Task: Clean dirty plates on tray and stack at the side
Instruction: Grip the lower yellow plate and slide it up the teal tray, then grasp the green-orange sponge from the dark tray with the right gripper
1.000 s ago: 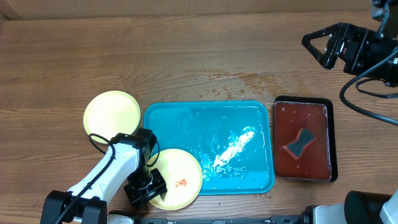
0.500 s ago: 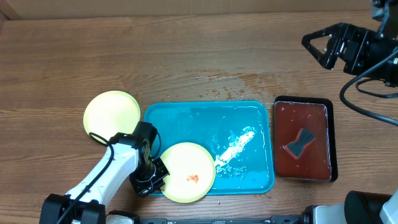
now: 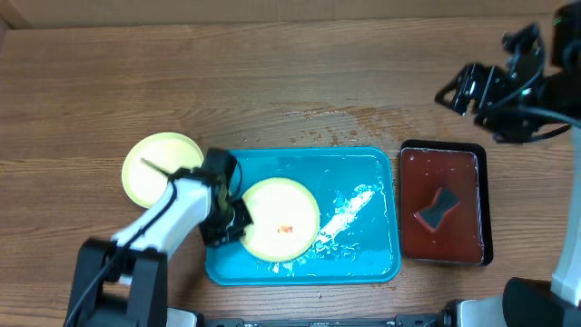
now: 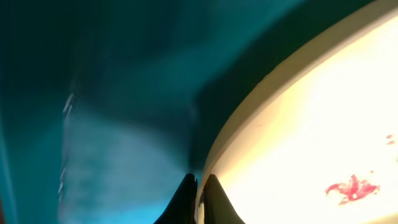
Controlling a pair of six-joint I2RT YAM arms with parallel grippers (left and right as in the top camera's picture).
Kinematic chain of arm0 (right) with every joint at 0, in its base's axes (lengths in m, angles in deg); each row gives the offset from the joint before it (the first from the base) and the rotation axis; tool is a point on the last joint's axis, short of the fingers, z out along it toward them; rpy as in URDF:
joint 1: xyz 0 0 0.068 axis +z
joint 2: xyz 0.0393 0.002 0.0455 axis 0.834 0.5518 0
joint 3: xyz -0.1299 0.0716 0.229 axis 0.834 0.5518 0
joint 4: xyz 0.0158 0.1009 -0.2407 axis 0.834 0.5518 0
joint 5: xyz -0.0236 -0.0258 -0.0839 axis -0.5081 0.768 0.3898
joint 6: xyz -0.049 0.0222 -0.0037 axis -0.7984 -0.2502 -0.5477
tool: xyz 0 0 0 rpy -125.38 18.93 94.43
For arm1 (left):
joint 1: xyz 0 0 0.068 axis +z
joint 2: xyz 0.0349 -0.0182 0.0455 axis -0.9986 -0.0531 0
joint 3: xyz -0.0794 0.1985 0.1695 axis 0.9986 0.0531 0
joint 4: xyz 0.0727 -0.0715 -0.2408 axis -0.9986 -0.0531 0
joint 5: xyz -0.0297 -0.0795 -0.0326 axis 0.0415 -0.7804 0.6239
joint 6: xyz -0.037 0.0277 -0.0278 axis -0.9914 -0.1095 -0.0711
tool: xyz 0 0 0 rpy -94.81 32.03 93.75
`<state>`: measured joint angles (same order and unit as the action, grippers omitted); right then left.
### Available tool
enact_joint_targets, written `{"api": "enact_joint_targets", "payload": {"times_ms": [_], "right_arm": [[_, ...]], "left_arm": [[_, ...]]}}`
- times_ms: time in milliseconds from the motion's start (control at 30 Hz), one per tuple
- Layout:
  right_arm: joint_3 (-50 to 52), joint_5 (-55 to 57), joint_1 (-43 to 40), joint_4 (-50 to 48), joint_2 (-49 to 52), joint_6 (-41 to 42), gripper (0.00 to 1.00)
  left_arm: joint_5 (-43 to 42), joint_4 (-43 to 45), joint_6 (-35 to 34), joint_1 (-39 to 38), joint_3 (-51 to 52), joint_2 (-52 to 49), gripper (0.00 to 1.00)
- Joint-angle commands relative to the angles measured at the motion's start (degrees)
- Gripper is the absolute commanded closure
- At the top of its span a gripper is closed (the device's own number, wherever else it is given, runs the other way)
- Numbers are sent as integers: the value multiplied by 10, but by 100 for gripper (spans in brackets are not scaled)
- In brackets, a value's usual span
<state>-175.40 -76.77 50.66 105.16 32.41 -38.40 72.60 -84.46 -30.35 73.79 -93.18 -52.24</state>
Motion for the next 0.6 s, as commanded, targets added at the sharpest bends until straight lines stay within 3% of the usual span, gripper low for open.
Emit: {"api": "enact_joint_targets", "payload": {"times_ms": [0, 200, 333, 567], "right_arm": [[68, 50, 3, -5, -1, 31, 20], [214, 102, 3, -48, -1, 90, 26], [306, 108, 3, -109, 0, 132, 37], [480, 108, 3, -239, 0, 193, 45]], "left_arm": [[48, 13, 39, -4, -52, -62, 96], [47, 22, 56, -4, -90, -106, 96], [40, 32, 62, -4, -90, -110, 96], [33, 39, 82, -4, -90, -110, 96]]}}
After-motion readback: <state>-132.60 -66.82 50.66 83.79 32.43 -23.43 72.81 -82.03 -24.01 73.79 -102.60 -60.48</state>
